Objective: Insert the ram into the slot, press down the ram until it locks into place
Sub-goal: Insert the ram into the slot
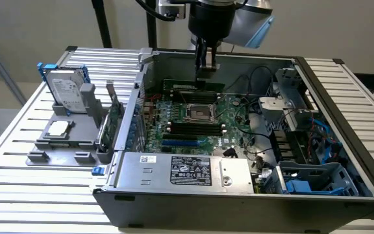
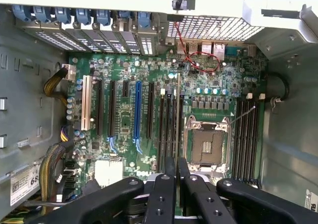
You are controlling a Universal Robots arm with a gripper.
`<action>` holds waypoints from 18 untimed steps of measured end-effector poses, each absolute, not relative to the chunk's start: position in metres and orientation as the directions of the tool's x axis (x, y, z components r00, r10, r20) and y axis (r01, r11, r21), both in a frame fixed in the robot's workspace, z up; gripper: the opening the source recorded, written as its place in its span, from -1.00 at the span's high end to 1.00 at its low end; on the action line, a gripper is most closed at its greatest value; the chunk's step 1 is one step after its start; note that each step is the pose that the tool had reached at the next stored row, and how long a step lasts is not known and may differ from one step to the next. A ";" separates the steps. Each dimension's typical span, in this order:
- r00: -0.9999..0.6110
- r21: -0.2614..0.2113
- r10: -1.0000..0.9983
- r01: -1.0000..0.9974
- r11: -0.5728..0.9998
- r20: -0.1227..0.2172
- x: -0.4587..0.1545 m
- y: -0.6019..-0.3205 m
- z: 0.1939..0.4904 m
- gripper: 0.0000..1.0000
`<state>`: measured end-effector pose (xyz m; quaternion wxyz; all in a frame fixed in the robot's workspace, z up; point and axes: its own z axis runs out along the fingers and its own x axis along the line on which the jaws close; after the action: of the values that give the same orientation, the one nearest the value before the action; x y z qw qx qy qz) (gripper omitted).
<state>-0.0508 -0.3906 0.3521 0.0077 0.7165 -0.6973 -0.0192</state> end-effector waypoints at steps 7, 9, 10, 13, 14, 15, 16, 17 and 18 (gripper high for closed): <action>0.028 0.038 -0.999 -0.999 -0.029 -0.017 -0.051 -0.391 0.339 0.73; 0.029 0.038 -0.999 -0.999 -0.029 -0.017 -0.051 -0.391 0.336 0.73; 0.029 0.038 -0.999 -0.999 -0.029 -0.017 -0.051 -0.391 0.334 0.73; 0.029 0.038 -0.999 -0.999 -0.029 -0.017 -0.050 -0.391 0.328 0.73; 0.029 0.038 -0.999 -0.999 -0.029 -0.017 -0.049 -0.391 0.327 0.73; 0.029 0.038 -0.999 -0.999 -0.029 -0.017 -0.049 -0.391 0.325 0.73; 0.029 0.038 -0.999 -0.999 -0.029 -0.017 -0.049 -0.391 0.323 0.73; 0.029 0.038 -0.999 -0.999 -0.029 -0.017 -0.048 -0.391 0.321 0.73; 0.029 0.037 -0.999 -0.999 -0.029 -0.017 -0.048 -0.391 0.319 0.73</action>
<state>-0.0476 -0.3906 0.3194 0.0076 0.7172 -0.6966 -0.0191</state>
